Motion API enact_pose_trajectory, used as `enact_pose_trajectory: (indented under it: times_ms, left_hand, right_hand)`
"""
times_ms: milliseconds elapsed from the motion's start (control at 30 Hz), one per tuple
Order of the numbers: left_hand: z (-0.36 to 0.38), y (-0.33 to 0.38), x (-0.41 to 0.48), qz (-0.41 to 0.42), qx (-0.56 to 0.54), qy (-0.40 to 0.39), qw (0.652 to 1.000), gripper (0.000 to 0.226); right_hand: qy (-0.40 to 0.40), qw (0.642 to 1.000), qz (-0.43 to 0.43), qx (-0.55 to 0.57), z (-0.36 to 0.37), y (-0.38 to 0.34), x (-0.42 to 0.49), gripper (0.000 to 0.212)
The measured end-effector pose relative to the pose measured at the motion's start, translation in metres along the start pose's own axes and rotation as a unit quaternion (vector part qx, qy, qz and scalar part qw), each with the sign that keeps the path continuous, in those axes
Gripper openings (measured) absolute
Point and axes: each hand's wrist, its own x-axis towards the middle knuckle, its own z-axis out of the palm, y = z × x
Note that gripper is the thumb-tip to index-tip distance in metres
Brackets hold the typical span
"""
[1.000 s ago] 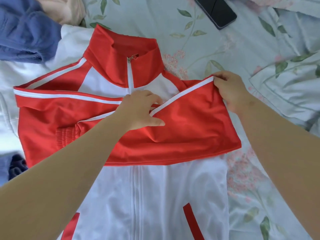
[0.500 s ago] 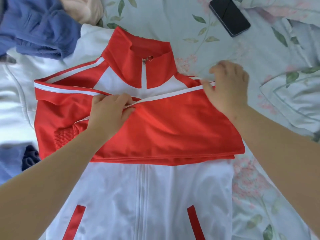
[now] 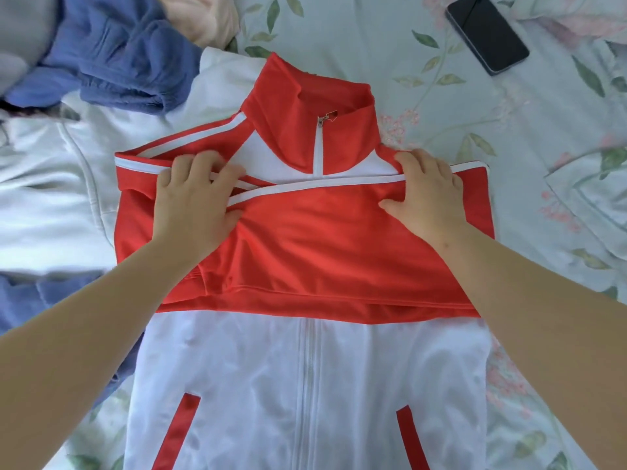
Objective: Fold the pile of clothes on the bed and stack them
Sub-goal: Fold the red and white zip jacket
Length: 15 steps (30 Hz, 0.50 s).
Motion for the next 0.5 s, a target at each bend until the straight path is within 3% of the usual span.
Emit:
enact_pose_trajectory:
  times_ms: [67, 133, 200, 267, 367, 500]
  left_hand:
    - [0.001, -0.003, 0.010, 0.018, -0.003, 0.005, 1.000, 0.079]
    - [0.002, -0.006, 0.021, -0.001, -0.007, -0.040, 0.999, 0.101]
    - [0.004, -0.009, 0.032, -0.035, -0.007, -0.097, 0.995, 0.115]
    - [0.005, -0.011, 0.038, -0.052, 0.007, -0.118, 0.992, 0.120]
    - [-0.001, -0.011, 0.043, -0.069, 0.020, -0.115, 0.991, 0.110]
    - [-0.009, -0.006, 0.037, -0.030, 0.056, -0.077, 0.995, 0.059]
  right_hand:
    - [-0.020, 0.999, 0.032, -0.004, -0.001, 0.000, 0.010, 0.094]
    - [-0.056, 0.997, 0.052, -0.011, -0.003, 0.001, 0.021, 0.108]
    - [-0.070, 0.995, 0.066, -0.014, -0.005, 0.003, 0.029, 0.110]
    - [-0.059, 0.995, 0.073, -0.024, -0.007, 0.004, 0.032, 0.099]
    - [-0.067, 0.996, 0.054, -0.013, -0.009, 0.001, 0.028, 0.069]
    - [-0.057, 0.992, 0.005, 0.109, -0.022, -0.006, 0.008, 0.045]
